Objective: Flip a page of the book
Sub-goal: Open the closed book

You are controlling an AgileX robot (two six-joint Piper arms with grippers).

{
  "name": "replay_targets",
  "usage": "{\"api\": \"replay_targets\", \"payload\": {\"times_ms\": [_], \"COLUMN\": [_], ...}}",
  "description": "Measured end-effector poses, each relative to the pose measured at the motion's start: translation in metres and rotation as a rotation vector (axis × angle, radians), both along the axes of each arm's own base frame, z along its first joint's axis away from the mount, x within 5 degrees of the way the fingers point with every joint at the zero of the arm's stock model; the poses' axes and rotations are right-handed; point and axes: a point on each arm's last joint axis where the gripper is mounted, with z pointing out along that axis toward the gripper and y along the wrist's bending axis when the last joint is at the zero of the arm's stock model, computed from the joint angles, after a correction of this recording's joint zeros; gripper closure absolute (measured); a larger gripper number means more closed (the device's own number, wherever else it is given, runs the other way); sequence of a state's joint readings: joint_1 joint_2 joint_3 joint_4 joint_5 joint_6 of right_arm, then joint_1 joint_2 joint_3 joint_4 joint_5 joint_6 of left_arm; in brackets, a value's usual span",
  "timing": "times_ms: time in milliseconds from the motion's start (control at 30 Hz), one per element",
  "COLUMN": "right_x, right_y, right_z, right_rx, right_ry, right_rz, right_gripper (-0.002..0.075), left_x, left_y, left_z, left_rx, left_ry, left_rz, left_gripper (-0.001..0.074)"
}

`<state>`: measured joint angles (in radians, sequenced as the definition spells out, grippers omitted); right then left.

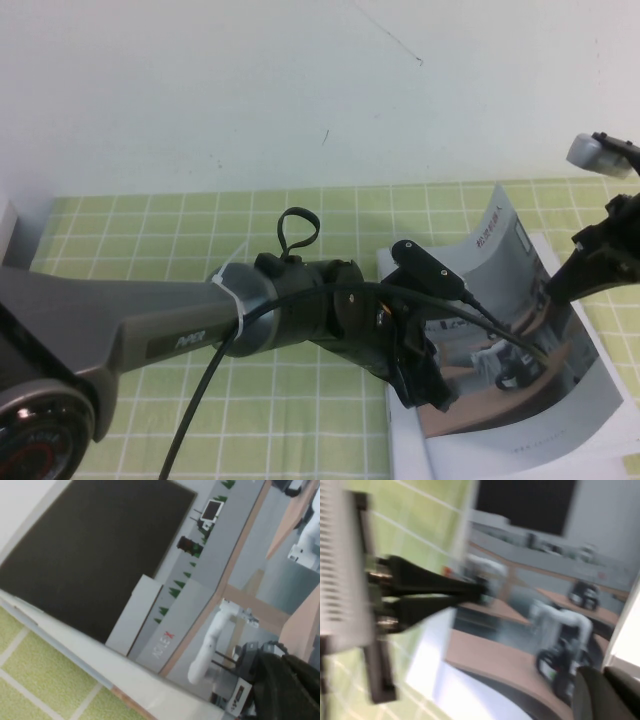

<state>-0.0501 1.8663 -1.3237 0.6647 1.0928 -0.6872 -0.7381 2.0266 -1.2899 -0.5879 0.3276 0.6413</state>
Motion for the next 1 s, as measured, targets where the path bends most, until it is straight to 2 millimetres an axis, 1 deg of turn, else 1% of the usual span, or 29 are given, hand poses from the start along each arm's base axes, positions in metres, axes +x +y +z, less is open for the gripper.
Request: {"api": "replay_targets", "payload": {"times_ms": [200, 333, 467, 533, 733, 867, 1000], "right_x": [-0.003, -0.004, -0.005, -0.006, -0.006, -0.006, -0.005], "right_y": [0.008, 0.015, 0.030, 0.036, 0.053, 0.062, 0.066], "right_z": [0.015, 0.017, 0.019, 0.019, 0.019, 0.020, 0.021], "right_rx": [0.113, 0.152, 0.180, 0.183, 0.180, 0.193, 0.206], "right_ry": [-0.024, -0.021, -0.023, -0.032, -0.056, -0.071, -0.078], "right_rz": [0.008, 0.028, 0.056, 0.068, 0.093, 0.094, 0.088], "right_gripper": [0.0717, 0.0717, 0.0717, 0.0717, 0.0717, 0.0717, 0.0717], "left_x": [0.001, -0.001, -0.005, -0.006, -0.014, -0.025, -0.040], "left_y": [0.000, 0.002, 0.007, 0.010, 0.026, 0.043, 0.056], "left_z": [0.000, 0.006, 0.020, 0.033, 0.091, 0.129, 0.166], "left_rx": [-0.003, 0.001, 0.025, 0.028, 0.034, 0.041, -0.016], "left_ry": [-0.011, -0.035, -0.078, -0.110, -0.256, -0.332, -0.393], "left_rz": [0.005, -0.007, -0.049, -0.060, -0.056, -0.030, -0.017], "left_gripper": [0.0738, 0.0738, 0.0738, 0.0738, 0.0738, 0.0738, 0.0738]}}
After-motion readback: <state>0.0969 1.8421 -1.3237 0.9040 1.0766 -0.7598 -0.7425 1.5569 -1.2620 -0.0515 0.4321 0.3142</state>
